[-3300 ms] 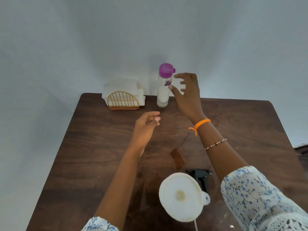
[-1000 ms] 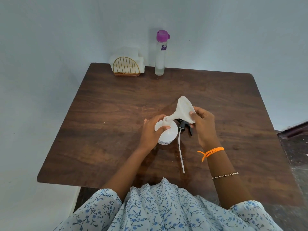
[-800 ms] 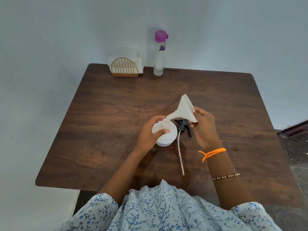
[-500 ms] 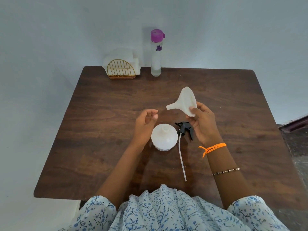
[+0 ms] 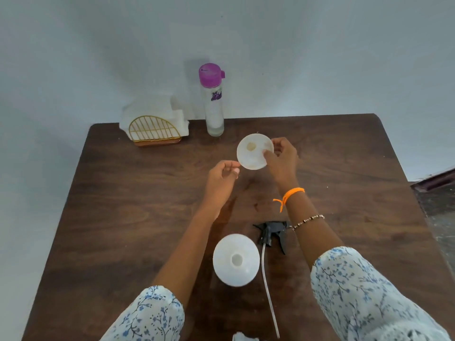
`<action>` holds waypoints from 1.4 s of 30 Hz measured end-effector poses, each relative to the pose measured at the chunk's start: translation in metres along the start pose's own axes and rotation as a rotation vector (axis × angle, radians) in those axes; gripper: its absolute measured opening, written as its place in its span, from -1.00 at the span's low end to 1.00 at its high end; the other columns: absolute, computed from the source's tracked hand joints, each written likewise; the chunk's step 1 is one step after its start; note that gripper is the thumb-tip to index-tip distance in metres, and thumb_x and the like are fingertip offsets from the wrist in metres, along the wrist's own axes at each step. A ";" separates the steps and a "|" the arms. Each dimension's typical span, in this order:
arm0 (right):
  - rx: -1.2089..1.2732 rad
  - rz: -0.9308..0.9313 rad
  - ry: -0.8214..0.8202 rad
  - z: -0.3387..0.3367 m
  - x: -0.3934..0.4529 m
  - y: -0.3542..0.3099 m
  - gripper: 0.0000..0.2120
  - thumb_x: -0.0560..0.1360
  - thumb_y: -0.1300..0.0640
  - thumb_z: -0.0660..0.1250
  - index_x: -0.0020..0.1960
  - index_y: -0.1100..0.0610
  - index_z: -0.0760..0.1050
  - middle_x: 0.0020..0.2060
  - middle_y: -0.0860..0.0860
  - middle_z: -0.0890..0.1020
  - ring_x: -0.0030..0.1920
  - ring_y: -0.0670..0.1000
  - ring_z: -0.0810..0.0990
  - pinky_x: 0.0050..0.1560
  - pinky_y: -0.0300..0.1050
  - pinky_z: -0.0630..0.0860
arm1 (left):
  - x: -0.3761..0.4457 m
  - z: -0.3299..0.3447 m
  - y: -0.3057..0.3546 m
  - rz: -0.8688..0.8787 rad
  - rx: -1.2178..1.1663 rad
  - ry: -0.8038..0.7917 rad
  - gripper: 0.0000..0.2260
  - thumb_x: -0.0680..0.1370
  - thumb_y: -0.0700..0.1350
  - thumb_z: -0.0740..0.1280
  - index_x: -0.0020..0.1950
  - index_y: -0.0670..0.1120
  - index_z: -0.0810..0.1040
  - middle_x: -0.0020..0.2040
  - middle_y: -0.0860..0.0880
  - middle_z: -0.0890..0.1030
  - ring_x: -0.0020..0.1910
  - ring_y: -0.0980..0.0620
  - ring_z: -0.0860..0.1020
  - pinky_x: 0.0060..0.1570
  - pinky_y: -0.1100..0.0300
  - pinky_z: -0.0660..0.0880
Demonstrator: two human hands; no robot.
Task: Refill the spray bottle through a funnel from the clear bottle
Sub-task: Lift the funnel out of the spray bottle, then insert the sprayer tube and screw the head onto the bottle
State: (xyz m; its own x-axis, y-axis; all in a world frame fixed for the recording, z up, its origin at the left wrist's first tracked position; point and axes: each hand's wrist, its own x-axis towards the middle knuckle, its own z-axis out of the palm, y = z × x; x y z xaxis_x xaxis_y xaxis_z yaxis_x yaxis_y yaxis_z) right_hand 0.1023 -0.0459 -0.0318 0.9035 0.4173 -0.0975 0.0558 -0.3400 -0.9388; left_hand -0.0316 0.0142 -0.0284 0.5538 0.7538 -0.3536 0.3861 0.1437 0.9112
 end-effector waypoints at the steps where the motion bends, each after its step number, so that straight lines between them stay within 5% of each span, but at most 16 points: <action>1: -0.014 0.007 0.021 0.006 0.010 0.001 -0.86 0.39 0.34 0.28 -0.08 0.18 0.52 -0.19 -0.01 0.57 -0.15 -0.07 0.51 -0.28 -0.49 0.40 | 0.008 0.002 0.001 -0.007 0.003 0.001 -0.87 0.56 -0.17 0.26 0.02 0.02 0.54 -0.05 0.06 0.57 0.00 0.11 0.54 0.12 0.16 0.50; 6: -0.059 0.025 0.062 0.033 0.055 0.012 -0.87 0.39 0.33 0.26 -0.15 0.16 0.52 -0.22 -0.03 0.57 -0.15 -0.06 0.52 -0.10 -0.21 0.47 | 0.040 0.009 -0.003 -0.023 0.012 0.021 -0.87 0.56 -0.20 0.26 0.05 -0.04 0.55 -0.12 0.09 0.54 -0.11 0.16 0.51 0.01 0.24 0.47; 16: -0.095 -0.028 0.063 0.060 0.099 0.030 -0.88 0.36 0.33 0.26 -0.14 0.19 0.53 -0.23 -0.02 0.57 -0.16 -0.03 0.52 -0.06 -0.10 0.50 | 0.066 0.013 -0.014 -0.054 0.020 0.021 -0.87 0.56 -0.18 0.26 0.04 0.00 0.54 -0.04 0.01 0.57 -0.07 0.12 0.54 -0.07 0.33 0.48; 21: -0.107 -0.023 0.002 0.054 0.102 0.035 -0.70 0.30 0.30 0.36 0.03 0.16 0.49 0.02 0.05 0.54 -0.05 0.01 0.53 0.02 -0.09 0.51 | 0.056 0.008 -0.016 -0.069 -0.004 0.000 -0.87 0.56 -0.19 0.26 0.01 0.01 0.55 -0.03 0.03 0.58 -0.09 0.12 0.55 -0.02 0.28 0.48; 24: -0.144 -0.052 0.036 0.038 0.080 0.035 -0.61 0.29 0.26 0.44 0.09 0.12 0.47 0.06 0.03 0.44 0.02 0.05 0.49 0.08 -0.13 0.45 | 0.034 -0.002 -0.018 -0.091 -0.027 -0.019 -0.87 0.55 -0.16 0.28 0.00 0.05 0.56 -0.05 0.08 0.59 0.00 0.09 0.57 0.07 0.23 0.49; 27: -0.117 -0.050 0.026 0.013 0.032 0.032 -0.73 0.33 0.27 0.43 0.00 0.13 0.50 -0.05 0.00 0.47 -0.16 -0.08 0.48 -0.08 -0.42 0.38 | -0.001 -0.013 -0.020 -0.095 -0.027 -0.024 -0.87 0.56 -0.14 0.28 0.02 0.06 0.56 -0.01 0.10 0.60 0.01 0.11 0.58 0.04 0.28 0.49; 30: -0.101 -0.034 -0.094 -0.010 -0.027 0.032 -0.88 0.37 0.32 0.40 -0.14 0.15 0.54 -0.21 0.03 0.56 -0.29 -0.16 0.47 -0.22 -0.49 0.35 | -0.039 -0.024 -0.023 -0.069 -0.055 0.006 -0.87 0.56 -0.15 0.28 0.04 0.03 0.56 0.00 0.07 0.61 -0.01 0.10 0.60 0.03 0.24 0.51; 33: -0.194 0.014 -0.203 -0.030 -0.080 0.036 -0.93 0.38 0.31 0.38 -0.21 0.17 0.55 -0.34 0.02 0.58 -0.35 -0.14 0.48 -0.29 -0.44 0.37 | -0.073 -0.033 -0.029 -0.032 -0.068 0.022 -0.85 0.57 -0.21 0.25 0.04 -0.01 0.57 -0.01 0.03 0.62 -0.02 0.09 0.59 0.02 0.23 0.51; 36: -0.420 0.036 -0.230 -0.043 -0.115 0.049 -0.93 0.40 0.18 0.39 -0.23 0.11 0.51 -0.38 -0.01 0.55 -0.29 0.01 0.55 -0.26 -0.15 0.42 | -0.099 -0.035 -0.036 0.024 -0.036 0.037 -0.72 0.55 -0.36 0.18 0.00 -0.03 0.57 -0.03 0.01 0.62 -0.03 0.14 0.59 0.00 0.28 0.51; 42: -0.772 0.048 -0.249 -0.046 -0.138 0.055 -0.62 0.39 -0.05 0.42 -0.03 0.19 0.37 -0.03 0.19 0.59 0.01 0.28 0.55 -0.16 0.01 0.44 | -0.136 -0.032 -0.053 0.109 -0.016 -0.097 -0.55 0.47 -0.45 0.18 0.11 0.06 0.55 0.13 0.18 0.57 0.12 0.33 0.50 -0.02 0.54 0.40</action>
State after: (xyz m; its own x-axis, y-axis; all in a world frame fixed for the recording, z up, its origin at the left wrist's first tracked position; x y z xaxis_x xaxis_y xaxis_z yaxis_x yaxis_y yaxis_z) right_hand 0.0005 -0.1611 -0.0546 0.7965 0.5317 -0.2878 0.3790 -0.8099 -0.4476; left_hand -0.1513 -0.0750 -0.0223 0.6608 0.7003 -0.2701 0.3082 0.0749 0.9484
